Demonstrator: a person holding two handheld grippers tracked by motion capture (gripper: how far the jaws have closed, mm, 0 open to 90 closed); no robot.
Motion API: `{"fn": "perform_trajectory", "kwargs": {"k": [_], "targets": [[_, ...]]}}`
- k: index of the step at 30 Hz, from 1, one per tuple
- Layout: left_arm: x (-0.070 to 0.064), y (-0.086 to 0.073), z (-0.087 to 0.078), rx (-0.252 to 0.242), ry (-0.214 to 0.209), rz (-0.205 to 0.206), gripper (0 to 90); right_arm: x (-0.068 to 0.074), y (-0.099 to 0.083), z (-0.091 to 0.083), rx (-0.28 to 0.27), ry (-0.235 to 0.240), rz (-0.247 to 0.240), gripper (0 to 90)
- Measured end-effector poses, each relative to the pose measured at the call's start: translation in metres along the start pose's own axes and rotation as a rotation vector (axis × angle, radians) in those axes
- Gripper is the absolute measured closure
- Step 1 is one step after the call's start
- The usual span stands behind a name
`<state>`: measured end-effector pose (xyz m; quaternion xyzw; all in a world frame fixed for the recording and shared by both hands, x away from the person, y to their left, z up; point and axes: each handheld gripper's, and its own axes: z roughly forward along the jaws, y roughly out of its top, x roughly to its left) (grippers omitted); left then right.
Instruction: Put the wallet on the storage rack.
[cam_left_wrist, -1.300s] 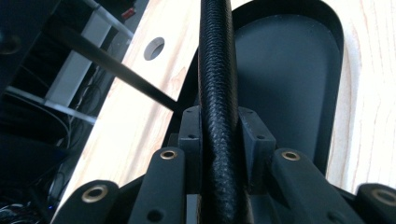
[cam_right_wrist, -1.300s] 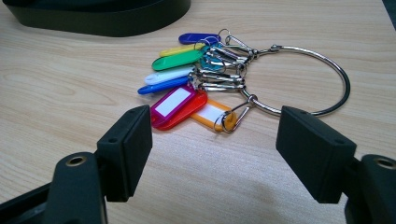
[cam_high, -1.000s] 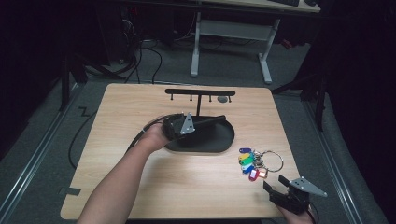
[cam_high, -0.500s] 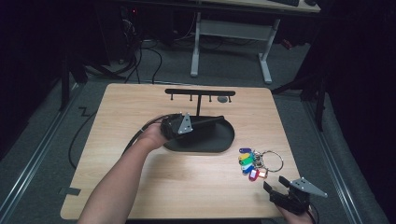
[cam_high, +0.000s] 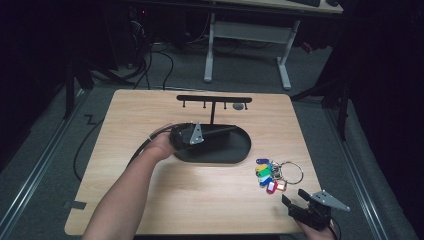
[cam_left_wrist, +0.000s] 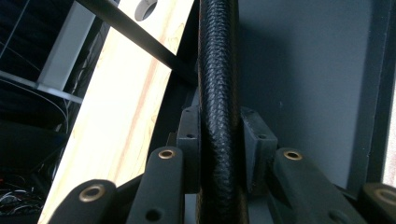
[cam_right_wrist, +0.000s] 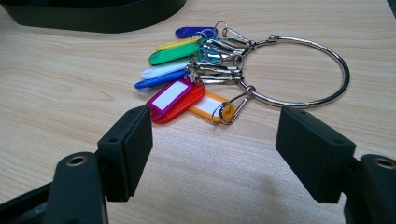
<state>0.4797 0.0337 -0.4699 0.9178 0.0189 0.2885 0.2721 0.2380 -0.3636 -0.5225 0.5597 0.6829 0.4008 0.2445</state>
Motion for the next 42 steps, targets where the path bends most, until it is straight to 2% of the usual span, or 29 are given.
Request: {"fn": "perform_trajectory", "kwargs": {"k": [5, 9, 11, 15, 17, 25, 28, 31, 32, 33, 34, 42], "targets": [[-0.002, 0.0, 0.0, 0.006, -0.014, -0.005, 72.2, 0.001, 0.0, 0.0, 0.001, 0.001, 0.001, 27.6], [-0.007, 0.001, 0.001, 0.015, -0.026, -0.014, 68.4, 0.0, 0.0, 0.0, -0.001, 0.001, -0.005, 27.6], [-0.012, 0.001, 0.002, 0.024, -0.051, -0.03, 65.9, 0.001, 0.001, -0.001, -0.003, 0.001, -0.001, 27.6], [-0.016, 0.001, 0.002, 0.031, -0.068, -0.025, 63.5, 0.001, 0.001, -0.001, -0.008, 0.001, -0.002, 27.6], [-0.017, 0.002, 0.002, 0.034, -0.082, -0.043, 62.5, 0.001, 0.001, -0.001, -0.007, 0.001, -0.001, 27.6], [-0.019, 0.002, 0.002, 0.042, -0.127, -0.063, 57.3, 0.001, 0.001, -0.001, -0.008, 0.002, -0.001, 27.6], [-0.021, -0.001, 0.004, 0.042, -0.151, -0.09, 54.2, 0.002, 0.001, -0.001, -0.006, 0.004, -0.003, 27.6], [-0.022, -0.003, 0.005, 0.038, -0.156, -0.105, 53.1, 0.002, 0.001, 0.0, -0.004, 0.004, -0.004, 27.6], [-0.021, -0.005, 0.003, 0.025, -0.146, -0.136, 54.2, 0.002, 0.001, 0.0, -0.003, 0.004, -0.004, 27.6], [-0.021, -0.005, 0.003, 0.025, -0.146, -0.136, 54.2, 0.002, 0.001, 0.0, -0.003, 0.004, -0.004, 27.6], [-0.018, -0.006, 0.002, 0.023, -0.15, -0.158, 54.2, 0.002, 0.001, 0.0, -0.002, 0.004, -0.003, 27.6], [-0.018, -0.005, -0.006, 0.018, -0.131, -0.153, 55.2, 0.004, 0.002, 0.002, 0.001, 0.007, -0.005, 27.6]]}}
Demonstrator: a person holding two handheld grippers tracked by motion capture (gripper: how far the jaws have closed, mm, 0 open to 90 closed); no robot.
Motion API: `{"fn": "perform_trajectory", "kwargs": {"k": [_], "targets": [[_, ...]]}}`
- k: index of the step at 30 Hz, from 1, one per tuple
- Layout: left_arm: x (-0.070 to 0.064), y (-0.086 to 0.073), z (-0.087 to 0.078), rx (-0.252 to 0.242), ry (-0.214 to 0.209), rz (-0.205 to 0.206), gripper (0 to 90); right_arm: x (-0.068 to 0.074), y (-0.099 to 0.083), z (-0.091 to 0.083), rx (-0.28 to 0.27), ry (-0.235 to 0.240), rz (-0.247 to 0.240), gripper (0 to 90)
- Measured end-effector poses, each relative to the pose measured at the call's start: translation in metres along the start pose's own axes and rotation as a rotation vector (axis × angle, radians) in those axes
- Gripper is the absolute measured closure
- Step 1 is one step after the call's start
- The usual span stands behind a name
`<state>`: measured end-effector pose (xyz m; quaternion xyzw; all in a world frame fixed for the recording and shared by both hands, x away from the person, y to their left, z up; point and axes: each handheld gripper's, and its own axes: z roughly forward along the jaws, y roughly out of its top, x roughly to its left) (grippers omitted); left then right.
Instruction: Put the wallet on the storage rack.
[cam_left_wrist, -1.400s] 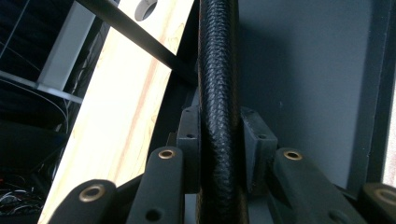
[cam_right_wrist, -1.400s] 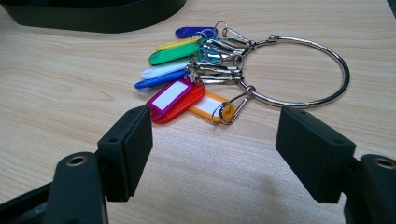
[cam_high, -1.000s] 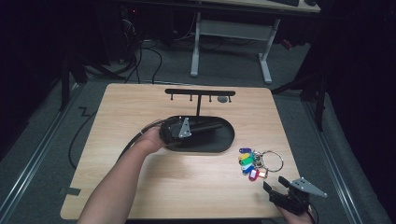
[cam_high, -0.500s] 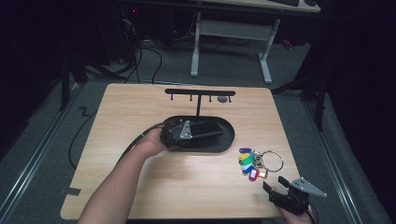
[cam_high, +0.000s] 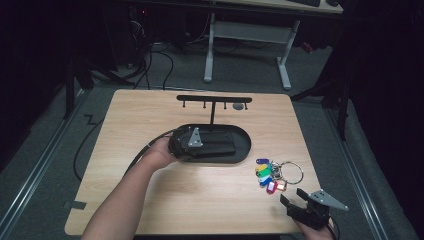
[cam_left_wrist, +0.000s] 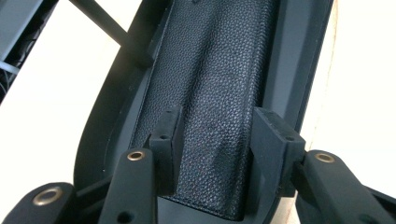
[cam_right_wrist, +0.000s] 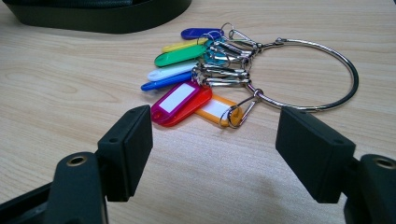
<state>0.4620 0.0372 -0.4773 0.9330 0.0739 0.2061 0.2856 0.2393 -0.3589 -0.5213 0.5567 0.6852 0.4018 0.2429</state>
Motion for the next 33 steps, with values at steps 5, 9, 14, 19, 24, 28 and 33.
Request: {"fn": "perform_trajectory", "kwargs": {"k": [5, 9, 14, 19, 24, 28, 33], "targets": [[-0.004, 0.001, -0.007, -0.031, 0.004, -0.017, 55.1, 0.0, 0.001, 0.001, -0.002, 0.003, -0.011, 27.6], [-0.009, 0.002, -0.016, -0.054, 0.003, -0.049, 54.7, 0.001, 0.002, 0.002, -0.001, 0.008, -0.016, 27.6], [-0.021, -0.002, -0.028, -0.09, 0.01, -0.072, 55.4, 0.002, 0.003, 0.003, -0.004, 0.009, -0.022, 27.6], [-0.028, -0.008, -0.033, -0.098, 0.017, -0.091, 55.3, 0.003, 0.004, 0.003, -0.006, 0.011, -0.019, 27.7], [-0.04, -0.018, -0.042, -0.12, 0.032, -0.138, 55.0, 0.003, 0.005, 0.004, -0.008, 0.015, -0.023, 27.6], [-0.048, -0.027, -0.047, -0.147, 0.033, -0.182, 55.3, 0.003, 0.006, 0.004, -0.01, 0.017, -0.029, 27.7], [-0.058, -0.034, -0.05, -0.148, 0.034, -0.186, 55.3, 0.003, 0.006, 0.004, -0.009, 0.017, -0.029, 27.7]]}}
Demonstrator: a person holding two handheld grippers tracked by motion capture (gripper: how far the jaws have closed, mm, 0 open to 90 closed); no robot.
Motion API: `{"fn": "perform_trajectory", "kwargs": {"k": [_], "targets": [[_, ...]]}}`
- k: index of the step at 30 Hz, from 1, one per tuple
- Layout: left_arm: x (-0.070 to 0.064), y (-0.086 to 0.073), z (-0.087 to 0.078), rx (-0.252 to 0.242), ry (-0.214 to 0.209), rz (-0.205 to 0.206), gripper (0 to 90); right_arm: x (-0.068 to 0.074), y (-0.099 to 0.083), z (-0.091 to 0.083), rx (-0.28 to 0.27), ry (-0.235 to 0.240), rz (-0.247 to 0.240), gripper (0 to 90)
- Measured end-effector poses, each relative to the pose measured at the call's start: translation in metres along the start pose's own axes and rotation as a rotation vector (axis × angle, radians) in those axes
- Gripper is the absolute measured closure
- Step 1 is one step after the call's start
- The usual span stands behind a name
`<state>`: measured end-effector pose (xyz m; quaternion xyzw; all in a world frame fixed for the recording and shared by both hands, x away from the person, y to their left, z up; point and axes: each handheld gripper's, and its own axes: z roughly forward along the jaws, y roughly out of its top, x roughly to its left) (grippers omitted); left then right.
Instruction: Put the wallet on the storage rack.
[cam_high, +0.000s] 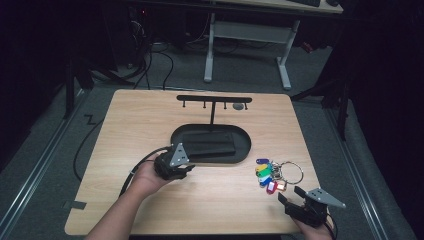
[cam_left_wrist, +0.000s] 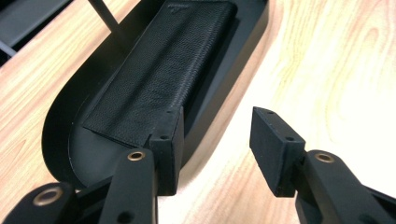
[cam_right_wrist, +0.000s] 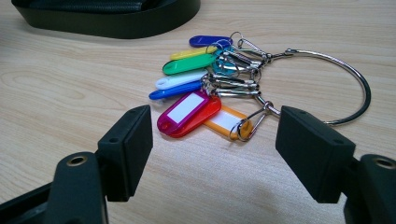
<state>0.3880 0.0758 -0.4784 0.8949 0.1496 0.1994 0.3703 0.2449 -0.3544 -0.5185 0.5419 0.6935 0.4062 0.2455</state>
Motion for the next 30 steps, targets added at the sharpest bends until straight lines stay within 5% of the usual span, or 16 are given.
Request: {"fn": "perform_trajectory", "kwargs": {"k": [11, 21, 25, 30], "targets": [[-0.015, -0.022, -0.014, -0.026, 0.008, -0.069, 54.9, 0.001, 0.0, 0.001, 0.01, 0.011, 0.012, 30.4], [-0.032, -0.051, -0.045, -0.066, 0.045, -0.215, 51.4, 0.0, 0.002, -0.002, 0.015, 0.02, 0.013, 35.7], [-0.042, -0.068, -0.056, -0.057, -0.006, -0.288, 48.8, 0.001, 0.002, -0.002, 0.017, 0.029, 0.016, 36.8], [-0.054, -0.086, -0.06, -0.027, 0.009, -0.287, 45.5, 0.001, 0.002, -0.002, 0.02, 0.03, 0.013, 37.3]]}}
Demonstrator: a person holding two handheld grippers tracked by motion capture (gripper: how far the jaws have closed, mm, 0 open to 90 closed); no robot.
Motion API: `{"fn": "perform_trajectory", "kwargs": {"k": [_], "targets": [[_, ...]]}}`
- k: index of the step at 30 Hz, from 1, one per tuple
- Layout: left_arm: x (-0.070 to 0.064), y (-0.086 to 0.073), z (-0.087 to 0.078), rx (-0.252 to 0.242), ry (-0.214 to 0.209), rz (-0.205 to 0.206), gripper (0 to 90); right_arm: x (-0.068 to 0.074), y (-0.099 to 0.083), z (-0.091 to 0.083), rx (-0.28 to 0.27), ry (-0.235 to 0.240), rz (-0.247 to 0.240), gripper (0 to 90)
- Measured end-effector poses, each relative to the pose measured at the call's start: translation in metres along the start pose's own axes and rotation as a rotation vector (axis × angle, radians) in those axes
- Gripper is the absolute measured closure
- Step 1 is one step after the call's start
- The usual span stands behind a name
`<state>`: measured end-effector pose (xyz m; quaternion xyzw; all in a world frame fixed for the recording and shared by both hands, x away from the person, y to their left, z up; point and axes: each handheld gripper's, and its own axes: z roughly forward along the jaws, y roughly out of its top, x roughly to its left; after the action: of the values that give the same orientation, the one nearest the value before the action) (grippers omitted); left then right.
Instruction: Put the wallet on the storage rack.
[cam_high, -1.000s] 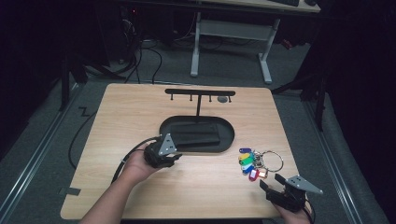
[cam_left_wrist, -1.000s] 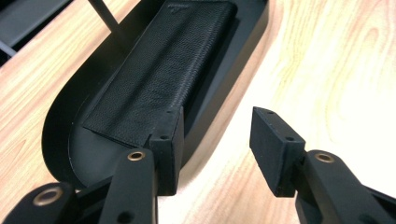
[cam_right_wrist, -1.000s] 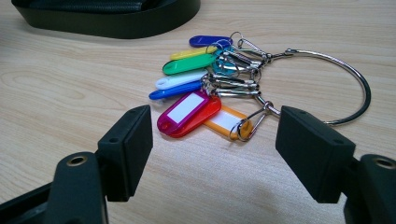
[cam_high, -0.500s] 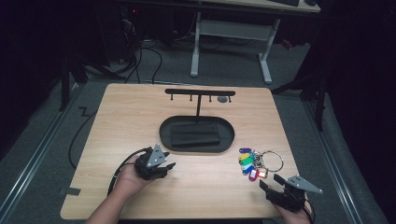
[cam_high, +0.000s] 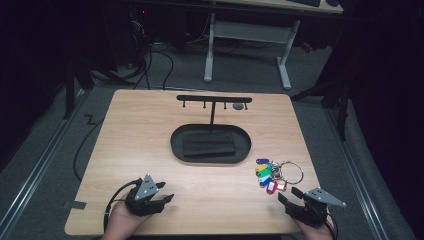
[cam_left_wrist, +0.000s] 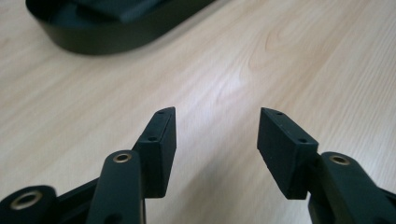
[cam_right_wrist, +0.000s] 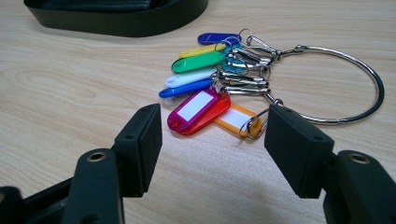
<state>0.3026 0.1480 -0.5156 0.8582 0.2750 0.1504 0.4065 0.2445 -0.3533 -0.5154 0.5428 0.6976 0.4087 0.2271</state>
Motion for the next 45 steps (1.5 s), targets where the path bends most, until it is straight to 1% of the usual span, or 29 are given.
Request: {"fn": "perform_trajectory", "kwargs": {"k": [1, 4, 5, 7, 8, 10, 11, 12, 13, 14, 16, 17, 18, 19, 20, 21, 22, 24, 26, 30, 31, 32, 34, 36, 37, 38, 39, 41, 45], "targets": [[-0.001, -0.007, -0.003, 0.001, 0.012, -0.023, 43.1, 0.001, 0.0, 0.0, 0.005, -0.005, -0.006, 37.7], [-0.002, -0.008, -0.005, 0.008, 0.025, -0.02, 41.5, 0.0, 0.001, 0.0, 0.006, -0.012, -0.009, 38.2], [-0.002, -0.007, -0.007, -0.005, 0.044, -0.015, 40.5, 0.0, 0.001, -0.002, 0.008, -0.016, -0.008, 38.7], [0.001, -0.005, -0.009, -0.025, 0.046, -0.031, 39.3, -0.001, 0.002, -0.003, 0.011, -0.022, -0.004, 39.0], [0.001, -0.005, -0.009, -0.025, 0.046, -0.031, 38.9, -0.001, 0.002, -0.003, 0.011, -0.022, -0.004, 39.0], [0.002, -0.005, -0.01, -0.04, 0.038, -0.038, 38.5, -0.002, 0.002, -0.003, 0.021, -0.026, -0.003, 38.8], [0.004, -0.006, -0.008, -0.034, 0.0, -0.06, 38.8, -0.002, 0.002, -0.003, 0.029, -0.036, -0.02, 38.0], [0.004, -0.006, -0.008, -0.034, 0.0, -0.06, 38.9, -0.002, 0.002, -0.003, 0.029, -0.036, -0.02, 38.0], [0.006, -0.008, -0.006, -0.031, -0.043, -0.089, 38.9, -0.001, 0.004, -0.003, 0.047, -0.036, -0.03, 37.1], [0.006, -0.008, -0.006, -0.031, -0.043, -0.089, 38.9, -0.001, 0.004, -0.003, 0.047, -0.036, -0.03, 37.1], [0.006, -0.008, -0.007, -0.042, -0.048, -0.084, 38.9, -0.001, 0.01, -0.002, 0.079, -0.045, -0.05, 40.6], [0.006, -0.007, -0.008, -0.048, -0.042, -0.073, 38.9, -0.001, 0.01, -0.002, 0.079, -0.045, -0.05, 40.6], [0.006, -0.007, -0.009, -0.053, -0.039, -0.06, 39.1, 0.0, 0.013, 0.0, 0.094, -0.053, -0.047, 42.1], [0.006, -0.007, -0.009, -0.057, -0.037, -0.054, 39.1, 0.0, 0.019, 0.003, 0.132, -0.06, -0.064, 45.0], [0.007, -0.007, -0.009, -0.059, -0.042, -0.056, 39.1, 0.0, 0.019, 0.003, 0.132, -0.06, -0.064, 45.0], [0.009, -0.01, -0.009, -0.056, -0.076, -0.074, 39.1, 0.002, 0.026, 0.006, 0.172, -0.074, -0.091, 47.4], [0.009, -0.012, -0.009, -0.059, -0.086, -0.081, 39.1, 0.002, 0.03, 0.007, 0.191, -0.077, -0.104, 49.0], [0.01, -0.013, -0.011, -0.063, -0.092, -0.083, 39.3, 0.001, 0.038, 0.009, 0.234, -0.084, -0.121, 52.4], [0.011, -0.015, -0.012, -0.061, -0.1, -0.08, 39.4, -0.002, 0.046, 0.014, 0.291, -0.094, -0.151, 54.7], [0.012, -0.016, -0.012, -0.053, -0.102, -0.083, 39.4, -0.009, 0.06, 0.025, 0.409, -0.116, -0.214, 60.5], [0.01, -0.016, -0.012, -0.052, -0.098, -0.07, 39.4, -0.012, 0.063, 0.028, 0.438, -0.114, -0.226, 62.4], [0.01, -0.016, -0.012, -0.052, -0.098, -0.07, 39.4, -0.014, 0.065, 0.032, 0.471, -0.109, -0.235, 63.4], [0.007, -0.015, -0.012, -0.043, -0.092, -0.045, 39.4, -0.016, 0.071, 0.038, 0.534, -0.122, -0.282, 65.5], [0.006, -0.015, -0.012, -0.041, -0.09, -0.039, 39.4, -0.018, 0.077, 0.044, 0.598, -0.121, -0.33, 66.1], [0.006, -0.014, -0.01, -0.035, -0.091, -0.033, 39.4, -0.018, 0.079, 0.047, 0.621, -0.124, -0.35, 67.0], [0.006, -0.014, -0.01, -0.035, -0.091, -0.033, 39.4, -0.018, 0.079, 0.047, 0.621, -0.124, -0.35, 67.0], [0.006, -0.013, -0.009, -0.034, -0.095, -0.031, 39.4, -0.019, 0.084, 0.053, 0.67, -0.116, -0.387, 67.2], [0.005, -0.013, -0.008, -0.028, -0.095, -0.025, 39.4, -0.019, 0.089, 0.058, 0.708, -0.109, -0.424, 67.6], [0.002, -0.014, -0.009, -0.023, -0.096, -0.016, 39.4, -0.022, 0.095, 0.065, 0.774, -0.091, -0.443, 67.5]]}}
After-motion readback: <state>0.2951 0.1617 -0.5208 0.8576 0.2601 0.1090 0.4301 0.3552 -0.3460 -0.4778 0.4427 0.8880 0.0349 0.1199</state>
